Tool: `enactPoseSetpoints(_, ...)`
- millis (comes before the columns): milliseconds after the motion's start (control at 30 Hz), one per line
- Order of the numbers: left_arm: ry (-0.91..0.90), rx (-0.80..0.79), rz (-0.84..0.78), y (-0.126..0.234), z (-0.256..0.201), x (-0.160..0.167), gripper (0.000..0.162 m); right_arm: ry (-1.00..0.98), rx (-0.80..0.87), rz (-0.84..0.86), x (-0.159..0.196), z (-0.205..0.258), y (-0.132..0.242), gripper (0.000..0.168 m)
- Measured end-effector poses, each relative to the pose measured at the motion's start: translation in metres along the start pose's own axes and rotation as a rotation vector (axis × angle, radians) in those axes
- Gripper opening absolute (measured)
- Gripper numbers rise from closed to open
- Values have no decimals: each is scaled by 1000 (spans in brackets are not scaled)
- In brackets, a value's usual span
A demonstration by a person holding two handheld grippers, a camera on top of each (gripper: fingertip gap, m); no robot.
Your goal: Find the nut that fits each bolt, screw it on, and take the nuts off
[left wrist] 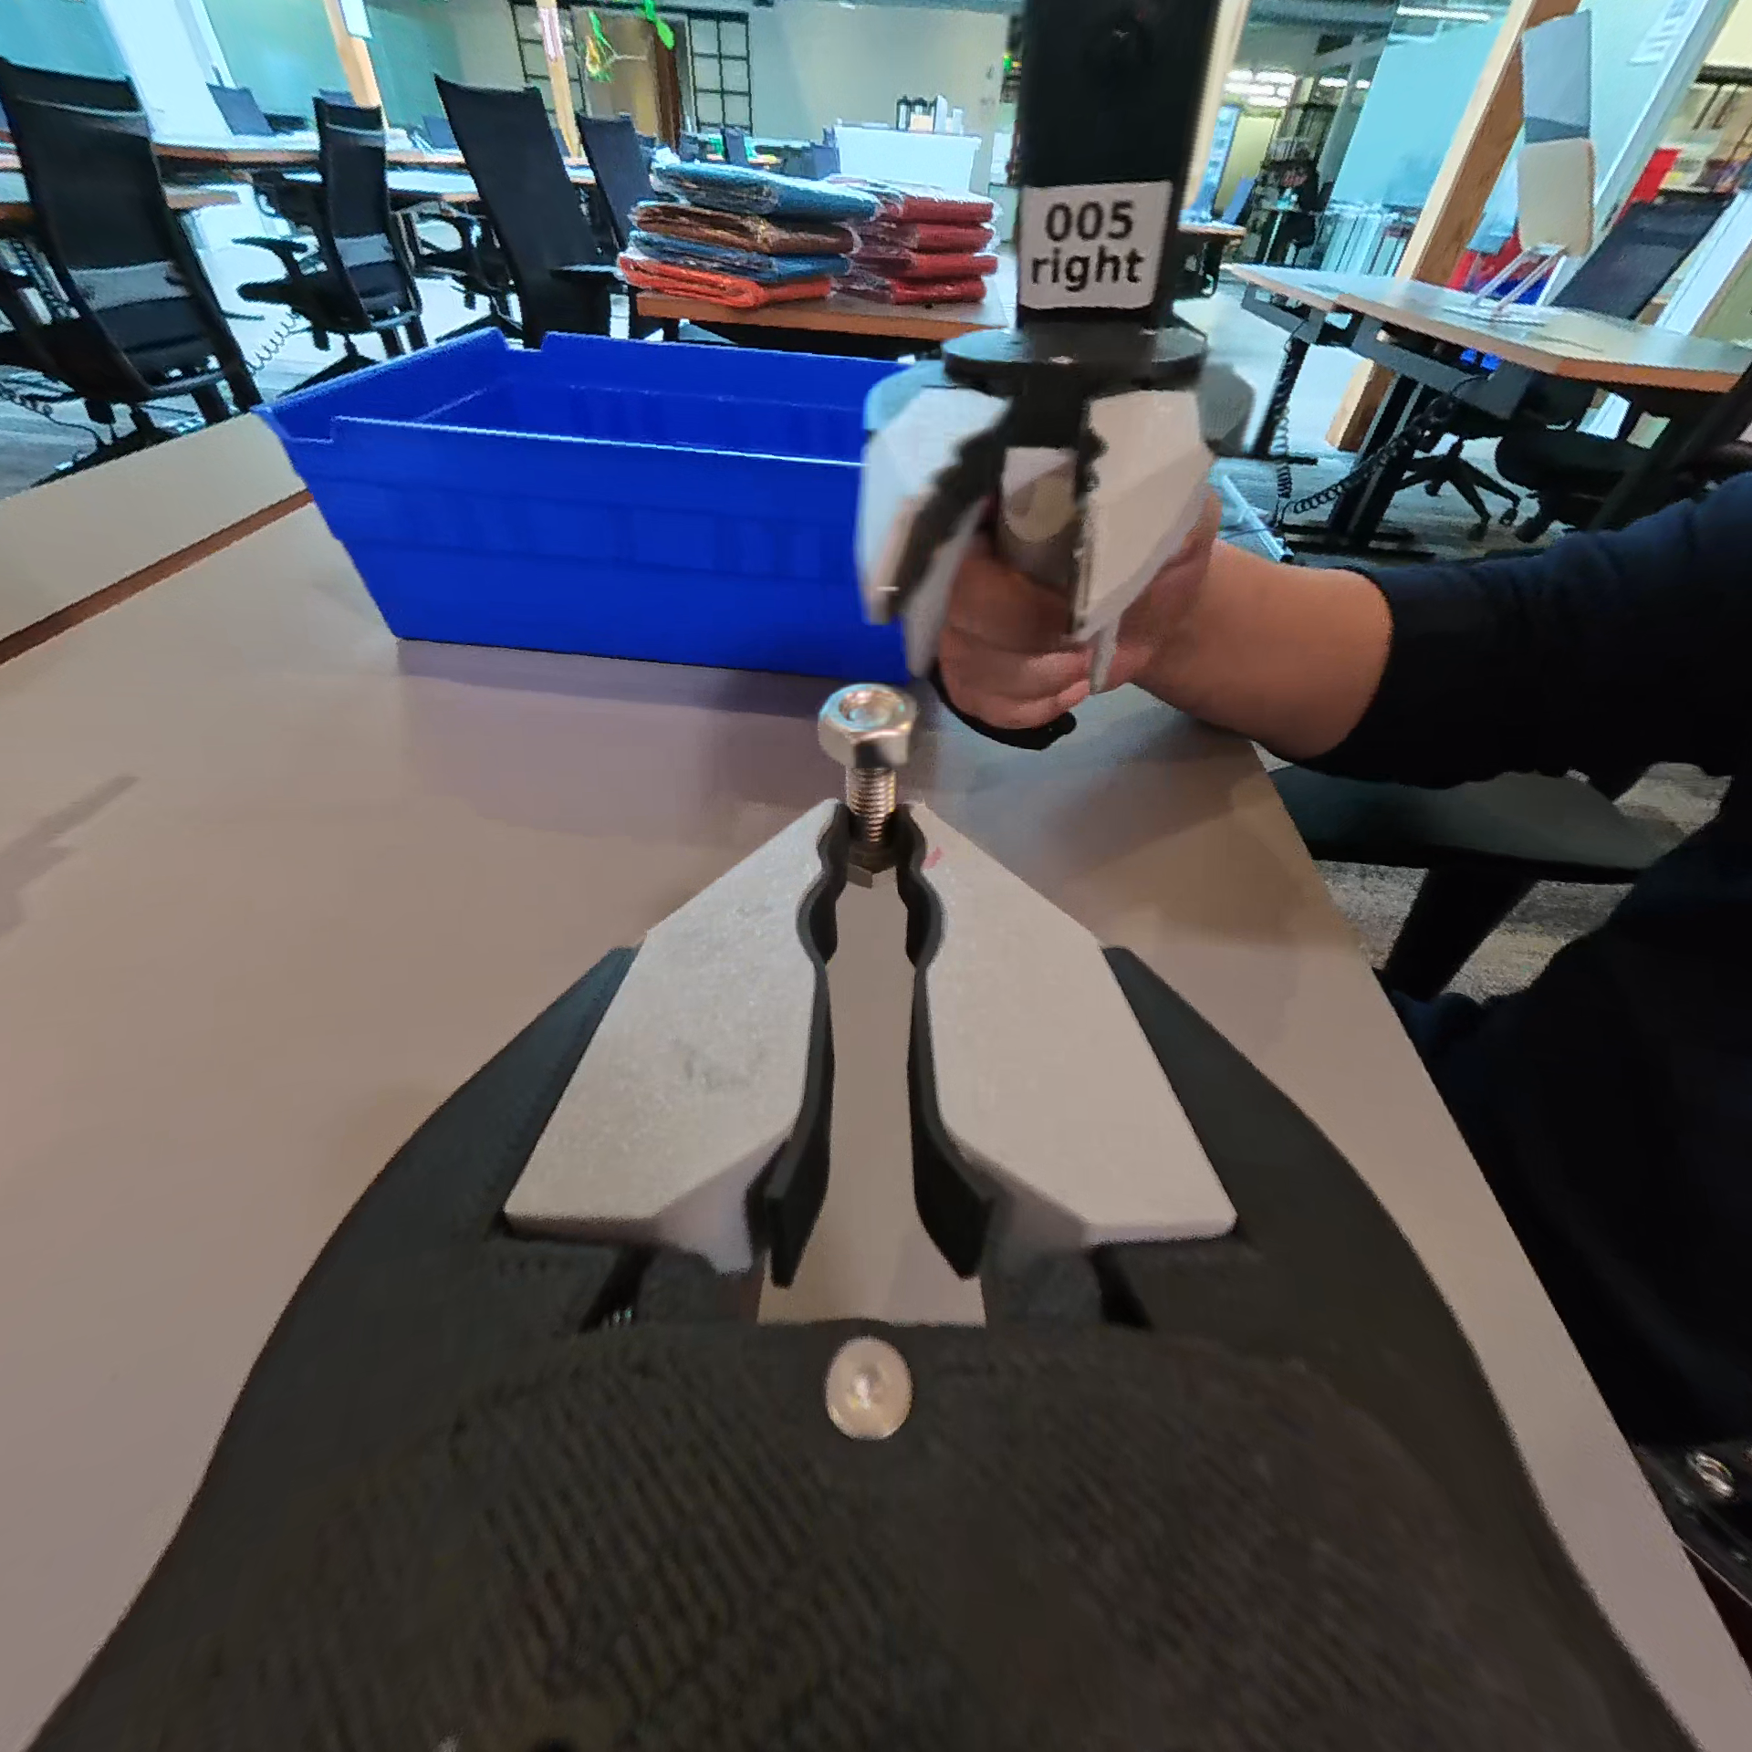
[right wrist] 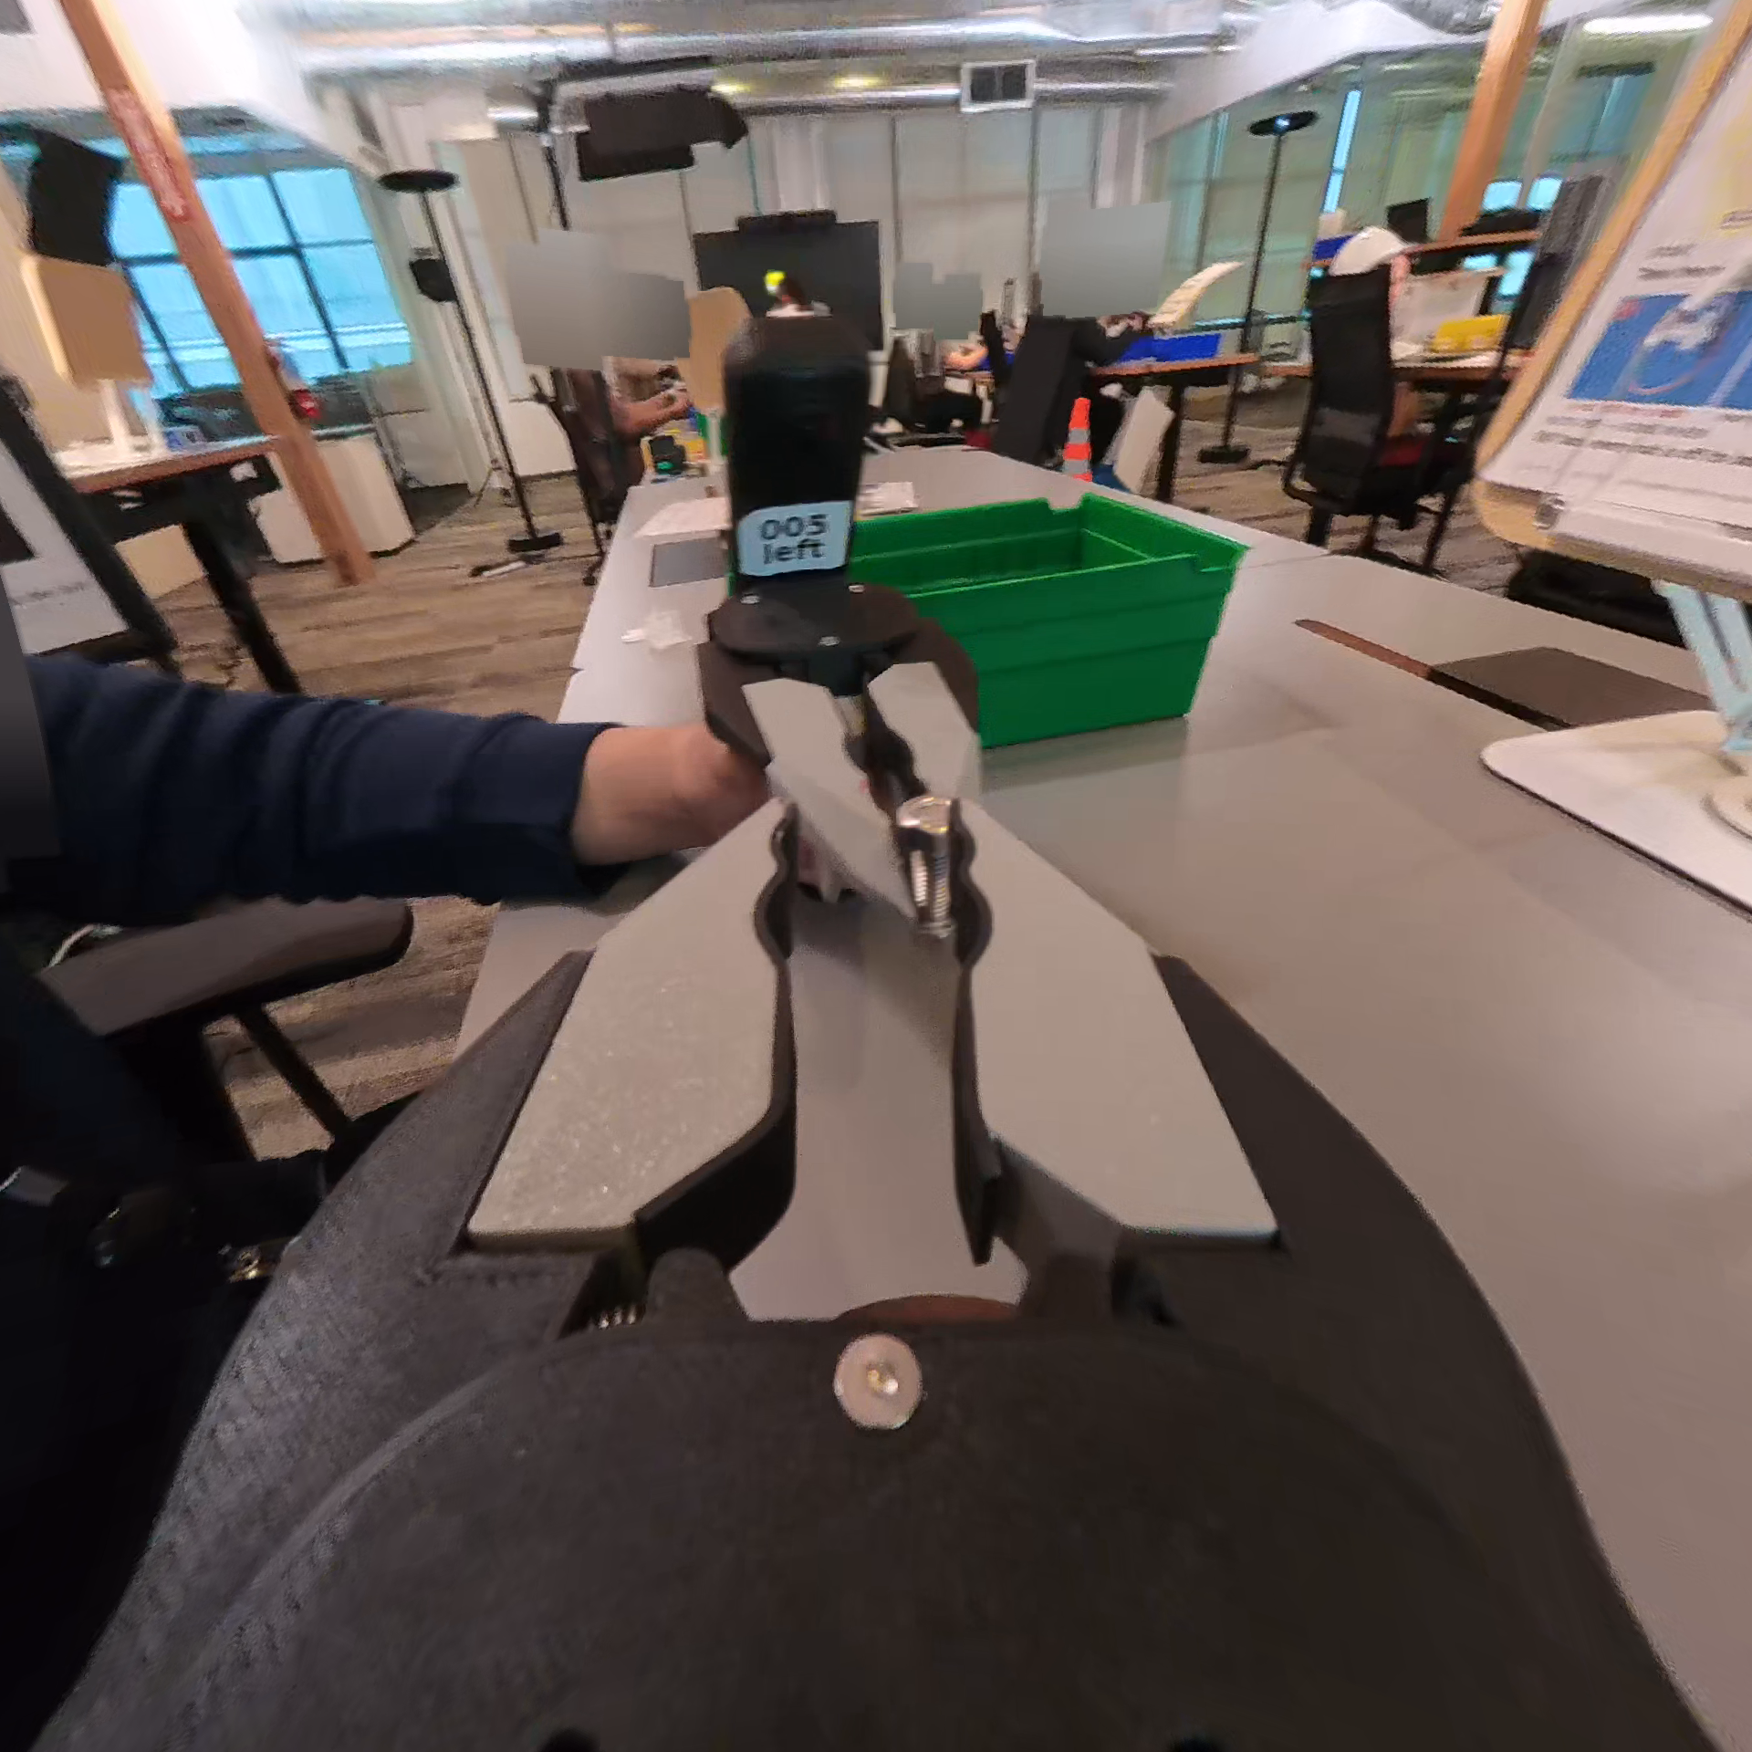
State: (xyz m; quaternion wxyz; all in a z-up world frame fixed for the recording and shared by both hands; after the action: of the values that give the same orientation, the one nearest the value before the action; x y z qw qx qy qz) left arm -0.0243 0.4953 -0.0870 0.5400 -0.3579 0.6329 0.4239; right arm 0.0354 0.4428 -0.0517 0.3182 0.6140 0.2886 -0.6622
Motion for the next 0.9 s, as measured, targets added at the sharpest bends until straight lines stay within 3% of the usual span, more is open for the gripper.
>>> enactPoseSetpoints(67, -9, 26, 16, -5, -6, 2, 7, -4, 54, 44, 5, -8, -9, 46)
enactPoseSetpoints(133, -25, 38, 31, -9, -11, 4, 7, 16, 38, 104, 14, -5, -20, 48)
enactPoseSetpoints(167, -22, 30, 26, -9, -11, 3, 7, 24, 1, 129, 18, 1, -24, 42)
enactPoseSetpoints(267, 14, -2, -6, -2, -2, 0, 7, 41, 0, 134, 19, 4, -19, 51)
enactPoseSetpoints(300, 26, -30, -17, 0, 3, -1, 7, 40, -15, 128, 18, 5, -14, 43)
enactPoseSetpoints(333, 35, -74, -10, 3, 10, -1, 7, 36, -62, 91, 15, 10, -8, 19)
enactPoseSetpoints(467, 60, -73, -9, 4, 14, 1, 7, 19, 41, 37, 5, -6, -4, 42)
enactPoseSetpoints(533, 40, -57, 5, 0, 9, 1, 7, 6, 121, 75, 12, -18, -11, 44)
enactPoseSetpoints(633, 37, -57, -2, -2, 6, 0, 7, -12, 28, 109, 19, -7, -22, 44)
enactPoseSetpoints(667, 47, -61, -8, -1, 8, 0, 7, 4, 19, 115, 19, -4, -22, 53)
enactPoseSetpoints(700, 65, -81, -20, 2, 13, -1, 7, 32, 15, 129, 19, -2, -19, 41)
enactPoseSetpoints(733, 95, -128, -26, 7, 22, 0, 7, 50, -39, 112, 17, 6, -14, 9)
enactPoseSetpoints(800, 130, -161, -12, 13, 33, 4, 6, 42, -23, 47, 8, 7, -8, 19)
enactPoseSetpoints(900, 118, -89, -19, 7, 22, 3, 7, 38, 133, 91, 14, -18, -11, 43)
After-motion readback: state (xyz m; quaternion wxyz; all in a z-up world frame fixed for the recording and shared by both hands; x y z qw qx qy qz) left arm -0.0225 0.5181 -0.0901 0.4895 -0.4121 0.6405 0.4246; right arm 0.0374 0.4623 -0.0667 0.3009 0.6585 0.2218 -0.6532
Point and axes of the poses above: each gripper's, where its closed fingertips meet, y back along the fingers, x out of its underside, z = x × y across the jaws, the point moved 4 cm from there along y, back along the fingers, and after that the axes turned 2 degrees about -z, right-handed, at the moved point
